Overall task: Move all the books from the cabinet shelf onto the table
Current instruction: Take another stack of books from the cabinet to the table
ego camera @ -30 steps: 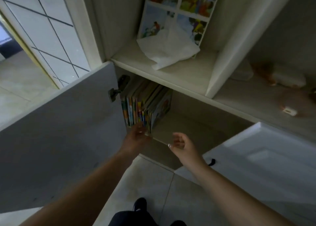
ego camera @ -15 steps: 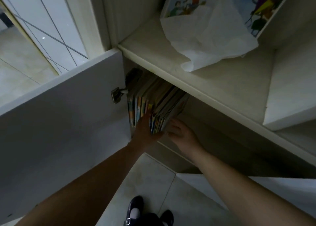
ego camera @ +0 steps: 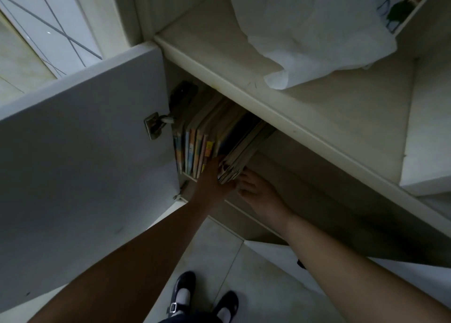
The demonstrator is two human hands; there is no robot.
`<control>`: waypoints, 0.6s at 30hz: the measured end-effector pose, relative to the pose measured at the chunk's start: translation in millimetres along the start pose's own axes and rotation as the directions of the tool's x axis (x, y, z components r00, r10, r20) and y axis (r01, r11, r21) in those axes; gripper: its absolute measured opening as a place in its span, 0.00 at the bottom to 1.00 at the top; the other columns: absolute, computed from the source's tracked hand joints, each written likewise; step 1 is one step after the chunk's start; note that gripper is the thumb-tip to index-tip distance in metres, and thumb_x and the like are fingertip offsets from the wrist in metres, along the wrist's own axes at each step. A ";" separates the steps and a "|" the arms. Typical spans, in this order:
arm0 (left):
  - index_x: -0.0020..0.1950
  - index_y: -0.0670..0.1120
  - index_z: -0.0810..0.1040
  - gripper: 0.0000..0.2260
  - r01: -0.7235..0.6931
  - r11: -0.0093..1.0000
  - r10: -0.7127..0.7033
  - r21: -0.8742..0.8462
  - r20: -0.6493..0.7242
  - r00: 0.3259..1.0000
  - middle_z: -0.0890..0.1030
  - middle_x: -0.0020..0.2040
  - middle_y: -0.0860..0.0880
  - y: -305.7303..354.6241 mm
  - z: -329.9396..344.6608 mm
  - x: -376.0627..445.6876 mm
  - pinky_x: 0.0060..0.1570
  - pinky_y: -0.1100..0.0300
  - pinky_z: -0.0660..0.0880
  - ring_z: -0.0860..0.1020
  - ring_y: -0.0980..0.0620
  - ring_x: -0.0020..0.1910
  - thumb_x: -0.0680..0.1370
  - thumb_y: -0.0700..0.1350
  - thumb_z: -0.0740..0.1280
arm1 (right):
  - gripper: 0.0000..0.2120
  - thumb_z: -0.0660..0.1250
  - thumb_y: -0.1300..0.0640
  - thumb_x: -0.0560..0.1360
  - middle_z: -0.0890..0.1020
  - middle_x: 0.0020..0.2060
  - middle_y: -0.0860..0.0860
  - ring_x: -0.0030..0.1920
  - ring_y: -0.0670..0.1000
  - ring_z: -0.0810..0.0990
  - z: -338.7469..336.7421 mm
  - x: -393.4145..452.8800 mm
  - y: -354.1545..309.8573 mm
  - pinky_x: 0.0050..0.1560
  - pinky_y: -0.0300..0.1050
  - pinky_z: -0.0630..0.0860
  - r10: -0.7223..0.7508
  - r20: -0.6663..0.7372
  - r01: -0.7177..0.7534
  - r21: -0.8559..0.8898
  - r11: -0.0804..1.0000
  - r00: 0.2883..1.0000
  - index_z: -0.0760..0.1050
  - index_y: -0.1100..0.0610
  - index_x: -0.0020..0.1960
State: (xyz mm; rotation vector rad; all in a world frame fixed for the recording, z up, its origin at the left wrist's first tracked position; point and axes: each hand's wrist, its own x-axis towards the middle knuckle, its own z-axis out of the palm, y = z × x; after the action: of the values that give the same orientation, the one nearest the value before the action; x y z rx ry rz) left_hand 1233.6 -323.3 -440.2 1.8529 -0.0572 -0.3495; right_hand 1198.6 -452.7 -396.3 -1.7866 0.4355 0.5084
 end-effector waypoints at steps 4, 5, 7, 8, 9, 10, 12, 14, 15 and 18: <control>0.71 0.45 0.65 0.33 0.027 0.999 -0.028 -0.023 -0.075 0.997 0.76 0.64 0.44 -5.6 12.2 9.4 0.57 0.60 0.71 0.75 0.49 0.62 0.69 0.42 0.75 | 0.31 0.58 0.72 0.77 0.67 0.69 0.52 0.65 0.45 0.67 0.0 1.7 6.4 0.59 0.39 0.68 0.004 0.014 -0.004 -0.012 1.000 1.000 0.56 0.55 0.75; 0.72 0.45 0.63 0.35 0.028 0.999 -0.031 -0.033 -0.100 0.995 0.75 0.64 0.44 -6.5 14.8 12.2 0.57 0.61 0.69 0.74 0.52 0.62 0.69 0.42 0.76 | 0.31 0.58 0.72 0.76 0.65 0.71 0.53 0.67 0.46 0.66 1.0 4.1 7.6 0.59 0.39 0.67 -0.005 0.014 0.006 -0.033 0.999 1.000 0.55 0.54 0.75; 0.73 0.46 0.60 0.37 0.021 0.998 -0.028 -0.057 -0.141 0.990 0.75 0.64 0.44 -8.1 18.8 15.4 0.56 0.62 0.68 0.71 0.56 0.59 0.69 0.41 0.76 | 0.33 0.59 0.71 0.76 0.64 0.72 0.54 0.71 0.50 0.65 3.2 8.5 9.6 0.59 0.39 0.68 -0.012 0.016 0.013 -0.072 0.997 1.000 0.54 0.51 0.75; 0.74 0.48 0.59 0.38 0.024 0.997 -0.035 -0.071 -0.160 0.986 0.75 0.64 0.45 -9.7 20.9 15.7 0.56 0.62 0.68 0.70 0.56 0.59 0.69 0.40 0.75 | 0.33 0.59 0.71 0.76 0.64 0.72 0.55 0.71 0.50 0.65 3.9 10.1 11.9 0.59 0.40 0.68 -0.012 0.018 0.014 -0.093 0.996 1.000 0.54 0.49 0.75; 0.74 0.49 0.59 0.38 0.024 0.996 -0.040 -0.090 -0.184 0.982 0.75 0.64 0.45 -11.2 23.3 17.1 0.55 0.62 0.68 0.70 0.56 0.58 0.69 0.40 0.75 | 0.34 0.60 0.70 0.76 0.64 0.72 0.55 0.71 0.51 0.65 4.3 12.1 13.8 0.59 0.41 0.68 -0.017 0.020 0.019 -0.116 0.993 1.000 0.53 0.47 0.75; 0.74 0.48 0.60 0.37 0.030 0.995 -0.048 -0.094 -0.199 0.979 0.75 0.63 0.46 -12.5 24.8 17.6 0.54 0.64 0.69 0.71 0.56 0.58 0.69 0.40 0.75 | 0.35 0.61 0.69 0.76 0.63 0.72 0.54 0.71 0.50 0.65 4.8 12.9 15.0 0.60 0.41 0.68 -0.021 0.028 0.025 -0.137 0.990 0.999 0.52 0.46 0.75; 0.71 0.46 0.66 0.31 0.045 0.998 -0.055 -0.049 -0.223 0.973 0.77 0.59 0.49 -16.0 25.9 20.3 0.49 0.72 0.68 0.72 0.56 0.56 0.71 0.42 0.74 | 0.36 0.61 0.69 0.76 0.61 0.74 0.52 0.72 0.50 0.64 4.8 14.6 16.8 0.61 0.42 0.68 -0.035 0.042 0.040 -0.150 0.988 0.999 0.50 0.45 0.75; 0.67 0.45 0.71 0.25 0.054 0.998 -0.045 0.032 -0.234 0.971 0.79 0.57 0.49 -19.5 23.1 23.0 0.45 0.73 0.67 0.77 0.52 0.56 0.71 0.45 0.73 | 0.37 0.61 0.68 0.76 0.62 0.73 0.51 0.71 0.50 0.64 5.2 17.0 18.4 0.63 0.43 0.68 -0.045 0.054 0.053 -0.152 0.987 0.998 0.50 0.44 0.75; 0.66 0.45 0.73 0.24 0.048 0.997 -0.033 0.062 -0.229 0.973 0.80 0.56 0.48 -20.7 21.4 23.9 0.46 0.70 0.68 0.78 0.50 0.56 0.71 0.45 0.73 | 0.37 0.61 0.68 0.76 0.63 0.72 0.50 0.70 0.49 0.65 5.1 16.8 18.0 0.63 0.43 0.69 -0.050 0.068 0.060 -0.147 0.987 0.996 0.49 0.42 0.75; 0.62 0.46 0.75 0.20 0.015 0.997 0.002 0.080 -0.211 0.978 0.81 0.53 0.48 -16.7 11.1 23.5 0.47 0.65 0.70 0.79 0.50 0.53 0.71 0.46 0.73 | 0.37 0.63 0.67 0.76 0.66 0.68 0.48 0.66 0.47 0.70 8.9 15.3 15.5 0.62 0.44 0.72 -0.067 0.115 0.080 -0.106 0.991 0.991 0.49 0.34 0.69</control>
State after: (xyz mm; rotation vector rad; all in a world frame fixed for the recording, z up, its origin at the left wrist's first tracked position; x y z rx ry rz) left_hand 1250.7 -333.5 -463.8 1.9616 0.0813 -0.1555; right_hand 1202.0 -448.7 -419.2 -1.8627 0.2677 0.5862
